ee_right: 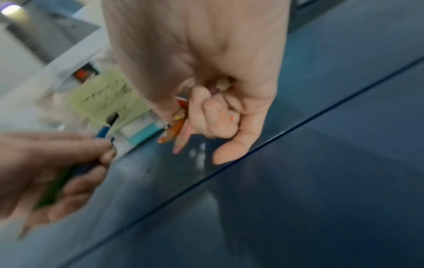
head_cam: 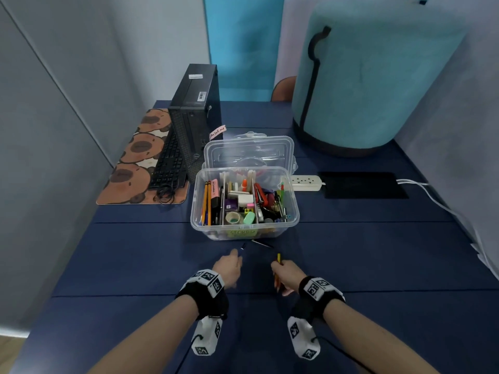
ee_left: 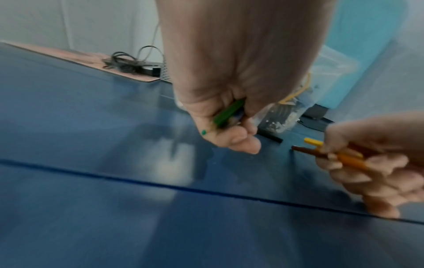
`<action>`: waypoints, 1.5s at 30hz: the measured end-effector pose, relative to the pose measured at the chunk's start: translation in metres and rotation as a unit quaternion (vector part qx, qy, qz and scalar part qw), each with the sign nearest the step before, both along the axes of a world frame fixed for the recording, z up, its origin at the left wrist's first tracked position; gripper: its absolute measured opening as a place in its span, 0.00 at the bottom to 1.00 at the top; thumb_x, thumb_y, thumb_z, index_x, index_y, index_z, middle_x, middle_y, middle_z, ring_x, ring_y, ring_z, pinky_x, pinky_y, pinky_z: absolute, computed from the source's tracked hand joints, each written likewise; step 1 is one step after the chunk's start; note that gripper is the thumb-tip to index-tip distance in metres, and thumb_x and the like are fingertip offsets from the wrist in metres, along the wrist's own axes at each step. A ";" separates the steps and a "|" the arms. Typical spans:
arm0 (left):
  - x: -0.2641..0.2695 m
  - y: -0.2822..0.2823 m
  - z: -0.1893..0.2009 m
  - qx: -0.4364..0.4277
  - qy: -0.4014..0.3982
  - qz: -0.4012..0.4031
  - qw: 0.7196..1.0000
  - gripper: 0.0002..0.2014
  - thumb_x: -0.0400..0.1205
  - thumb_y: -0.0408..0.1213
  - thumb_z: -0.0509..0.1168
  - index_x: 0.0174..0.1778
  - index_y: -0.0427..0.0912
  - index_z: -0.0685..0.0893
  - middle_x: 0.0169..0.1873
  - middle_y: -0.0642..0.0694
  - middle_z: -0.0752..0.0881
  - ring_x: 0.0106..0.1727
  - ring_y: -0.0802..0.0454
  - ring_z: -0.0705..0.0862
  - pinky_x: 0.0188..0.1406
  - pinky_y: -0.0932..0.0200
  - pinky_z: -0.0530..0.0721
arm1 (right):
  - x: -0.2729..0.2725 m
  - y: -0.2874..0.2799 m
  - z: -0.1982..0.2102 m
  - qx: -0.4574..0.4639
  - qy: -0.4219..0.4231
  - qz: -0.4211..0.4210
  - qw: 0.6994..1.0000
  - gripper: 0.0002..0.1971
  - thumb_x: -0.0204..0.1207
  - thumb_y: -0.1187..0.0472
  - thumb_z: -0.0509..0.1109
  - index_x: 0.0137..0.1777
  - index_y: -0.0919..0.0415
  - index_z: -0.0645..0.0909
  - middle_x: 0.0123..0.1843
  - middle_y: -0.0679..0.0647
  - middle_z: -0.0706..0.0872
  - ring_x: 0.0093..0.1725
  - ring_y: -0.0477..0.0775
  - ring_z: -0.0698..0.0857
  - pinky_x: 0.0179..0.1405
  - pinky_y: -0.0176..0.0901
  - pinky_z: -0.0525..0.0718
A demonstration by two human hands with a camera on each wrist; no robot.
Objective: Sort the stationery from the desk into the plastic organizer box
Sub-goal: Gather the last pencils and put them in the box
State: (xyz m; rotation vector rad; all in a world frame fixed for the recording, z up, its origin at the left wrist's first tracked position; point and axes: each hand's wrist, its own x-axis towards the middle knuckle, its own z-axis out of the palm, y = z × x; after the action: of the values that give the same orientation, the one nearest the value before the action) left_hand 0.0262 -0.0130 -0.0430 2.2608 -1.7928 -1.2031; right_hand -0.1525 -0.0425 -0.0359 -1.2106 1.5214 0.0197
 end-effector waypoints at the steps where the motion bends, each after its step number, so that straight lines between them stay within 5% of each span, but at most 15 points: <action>1: -0.007 -0.004 0.001 -0.004 -0.028 -0.034 0.999 0.13 0.87 0.34 0.50 0.66 0.34 0.67 0.58 0.31 0.82 0.55 0.32 0.84 0.52 0.45 0.83 | -0.004 -0.001 0.002 0.027 -0.048 -0.067 0.996 0.12 0.83 0.56 0.56 0.40 0.61 0.73 0.27 0.56 0.77 0.26 0.53 0.78 0.38 0.52 0.87; 4: -0.025 -0.019 0.008 -0.048 -0.133 -0.149 0.979 0.19 0.86 0.32 0.52 0.74 0.37 0.63 0.61 0.33 0.81 0.60 0.32 0.81 0.52 0.44 0.79 | -0.016 -0.007 0.003 0.065 -0.124 -0.184 0.973 0.12 0.81 0.60 0.56 0.35 0.61 0.69 0.16 0.51 0.67 0.14 0.48 0.65 0.34 0.45 0.84; 11: -0.028 -0.053 0.010 -0.091 -0.231 -0.286 0.926 0.27 0.84 0.27 0.54 0.80 0.43 0.57 0.58 0.35 0.85 0.57 0.36 0.85 0.51 0.45 0.80 | -0.038 -0.020 -0.007 0.072 -0.208 -0.242 0.945 0.16 0.81 0.62 0.57 0.30 0.59 0.64 0.20 0.53 0.61 0.16 0.49 0.57 0.20 0.38 0.77; 15: -0.028 -0.052 0.007 -0.088 -0.264 -0.311 0.909 0.30 0.83 0.25 0.53 0.82 0.43 0.55 0.63 0.36 0.83 0.61 0.35 0.83 0.56 0.43 0.80 | -0.042 -0.017 -0.013 0.083 -0.231 -0.276 0.929 0.19 0.82 0.61 0.57 0.26 0.60 0.66 0.16 0.53 0.61 0.13 0.49 0.59 0.20 0.39 0.75; 23: -0.029 -0.051 0.002 -0.041 -0.242 -0.294 0.924 0.30 0.83 0.25 0.56 0.81 0.37 0.54 0.64 0.33 0.80 0.63 0.35 0.81 0.57 0.43 0.79 | -0.033 -0.010 -0.012 0.112 -0.255 -0.318 0.906 0.20 0.83 0.58 0.59 0.27 0.60 0.70 0.18 0.54 0.65 0.18 0.50 0.64 0.19 0.37 0.65; 32: -0.007 -0.008 0.013 -0.100 -0.085 -0.155 0.979 0.16 0.84 0.43 0.55 0.64 0.38 0.68 0.61 0.38 0.76 0.58 0.33 0.81 0.53 0.43 0.80 | -0.024 0.000 0.001 0.105 -0.301 -0.338 0.885 0.16 0.80 0.64 0.57 0.30 0.63 0.71 0.25 0.55 0.68 0.12 0.50 0.68 0.11 0.31 0.58; 38: 0.009 0.017 0.026 -0.076 0.112 -0.026 0.991 0.08 0.85 0.43 0.54 0.45 0.42 0.68 0.34 0.46 0.79 0.32 0.48 0.76 0.37 0.51 0.71 | -0.012 0.011 0.020 0.133 -0.365 -0.350 0.852 0.19 0.83 0.61 0.54 0.30 0.62 0.72 0.28 0.59 0.78 0.35 0.61 0.84 0.20 0.40 0.77; 40: 0.009 0.022 0.032 -0.048 0.218 0.065 0.973 0.10 0.86 0.39 0.52 0.39 0.42 0.68 0.28 0.46 0.79 0.24 0.53 0.73 0.29 0.56 0.71 | -0.006 0.015 0.026 0.135 -0.386 -0.348 0.844 0.19 0.85 0.61 0.52 0.32 0.63 0.73 0.28 0.59 0.79 0.33 0.60 0.85 0.28 0.43 0.79; 42: 0.005 0.024 0.037 -0.012 0.340 0.180 0.923 0.12 0.86 0.35 0.50 0.36 0.41 0.67 0.23 0.45 0.76 0.17 0.55 0.65 0.17 0.65 0.61 | 0.000 0.019 0.031 0.138 -0.406 -0.348 0.834 0.17 0.85 0.61 0.52 0.34 0.63 0.71 0.26 0.58 0.77 0.26 0.57 0.81 0.33 0.46 0.80; 45: 0.004 0.024 0.045 0.019 0.445 0.282 0.850 0.12 0.87 0.32 0.48 0.38 0.40 0.70 0.22 0.45 0.74 0.15 0.56 0.64 0.13 0.69 0.58 | 0.009 0.021 0.033 0.127 -0.422 -0.347 0.828 0.15 0.84 0.67 0.52 0.34 0.62 0.69 0.21 0.55 0.69 0.18 0.52 0.71 0.49 0.55 0.84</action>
State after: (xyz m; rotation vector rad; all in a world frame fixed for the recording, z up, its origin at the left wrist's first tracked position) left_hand 0.0302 0.0106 0.0016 1.5631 -0.7036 -1.6969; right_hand -0.1438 -0.0211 -0.0024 -0.2858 1.0151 -0.6918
